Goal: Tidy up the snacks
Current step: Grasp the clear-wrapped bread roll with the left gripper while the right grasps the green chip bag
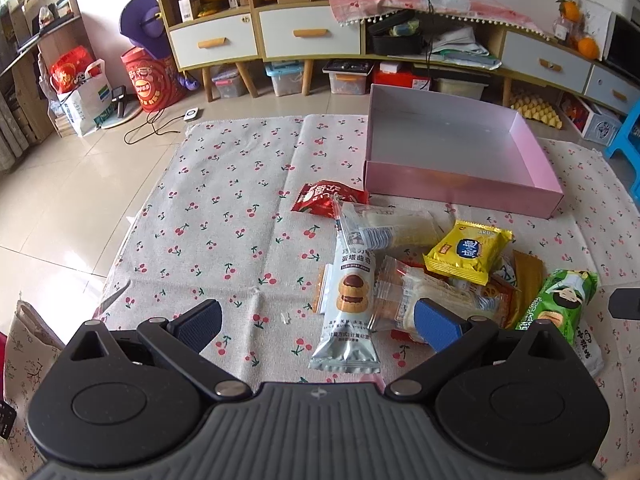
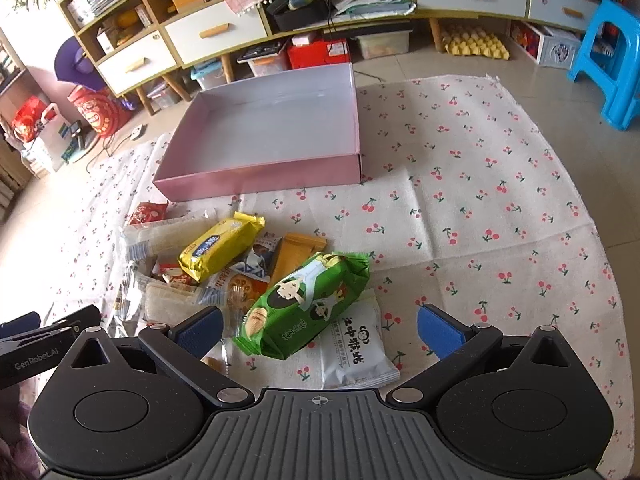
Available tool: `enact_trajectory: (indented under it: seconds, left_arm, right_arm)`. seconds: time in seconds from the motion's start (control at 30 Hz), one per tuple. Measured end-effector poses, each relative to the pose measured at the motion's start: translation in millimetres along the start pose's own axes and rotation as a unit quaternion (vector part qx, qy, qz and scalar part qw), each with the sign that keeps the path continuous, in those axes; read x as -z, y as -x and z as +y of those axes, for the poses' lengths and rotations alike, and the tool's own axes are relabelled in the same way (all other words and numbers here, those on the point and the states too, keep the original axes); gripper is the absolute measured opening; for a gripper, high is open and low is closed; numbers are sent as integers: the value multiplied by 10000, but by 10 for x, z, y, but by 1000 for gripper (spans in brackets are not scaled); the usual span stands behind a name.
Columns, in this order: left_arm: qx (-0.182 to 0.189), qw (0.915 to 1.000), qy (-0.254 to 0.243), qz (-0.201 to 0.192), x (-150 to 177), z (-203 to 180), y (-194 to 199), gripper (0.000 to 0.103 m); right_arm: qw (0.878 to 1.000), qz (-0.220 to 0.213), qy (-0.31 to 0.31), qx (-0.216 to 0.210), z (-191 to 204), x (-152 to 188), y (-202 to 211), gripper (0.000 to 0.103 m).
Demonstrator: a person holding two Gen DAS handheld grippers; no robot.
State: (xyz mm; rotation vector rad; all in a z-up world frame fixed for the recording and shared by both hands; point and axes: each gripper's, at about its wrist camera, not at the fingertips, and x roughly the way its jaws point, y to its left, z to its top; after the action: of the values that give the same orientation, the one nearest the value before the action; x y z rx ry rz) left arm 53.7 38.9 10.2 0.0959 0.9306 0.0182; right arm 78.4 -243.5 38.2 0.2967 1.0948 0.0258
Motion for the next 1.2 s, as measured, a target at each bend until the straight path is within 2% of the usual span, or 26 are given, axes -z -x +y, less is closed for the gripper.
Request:
enact_trajectory:
  seconds: [0.1, 0.2, 0.3, 0.37, 0.43, 0.53, 0.67, 0.8, 0.9, 1.0, 1.13, 1.2]
  left_arm:
    - [67, 9998, -172, -69, -89, 10, -71, 103]
    - [359, 9990, -266, -54, -170, 40, -185, 102]
    - [612, 9971, -428, -127, -218, 47, -341, 96]
    - [803, 9950, -563, -212, -218, 55, -436, 88]
    - [1016, 9909, -842, -280, -231, 31, -511, 82]
    - [1271, 9816, -1343, -467, -255, -21, -548, 81]
    - [1480, 9709, -1771, -642, -299, -76, -584, 78]
    - [1695, 9584, -2200, -659, -308, -188, -616, 76]
    - [1686, 9460, -2698, -617, -267, -323, -675, 75]
    - [1522, 9390, -3045, -491, -209, -421, -760, 73]
    - [1338, 9357, -3238, -409, -181, -431, -789, 73]
    - [1209, 9356, -3298, -359, -175, -431, -809, 73]
  right_arm:
    - [9996, 173, -201, -139, -45, -86, -91, 103]
    - [9984, 278, -398, -283, -94, -144, -184, 103]
    - [9954, 376, -720, -514, -194, -161, -313, 103]
    - [9901, 593, -1051, -724, -290, -162, -427, 103]
    - [9824, 836, -1370, -953, -371, -167, -531, 103]
    - [9741, 980, -1657, -1185, -447, -173, -617, 102]
    - [9706, 1078, -1760, -1239, -462, -180, -701, 101]
    - [9680, 1143, -1803, -1323, -432, -192, -761, 95]
    - [9681, 1140, -1788, -1336, -417, -198, -770, 90]
    - [9679, 1133, -1803, -1335, -422, -195, -778, 85]
    - [9679, 1171, -1792, -1319, -434, -165, -796, 71]
    - [9670, 1189, -1817, -1332, -435, -152, -800, 69]
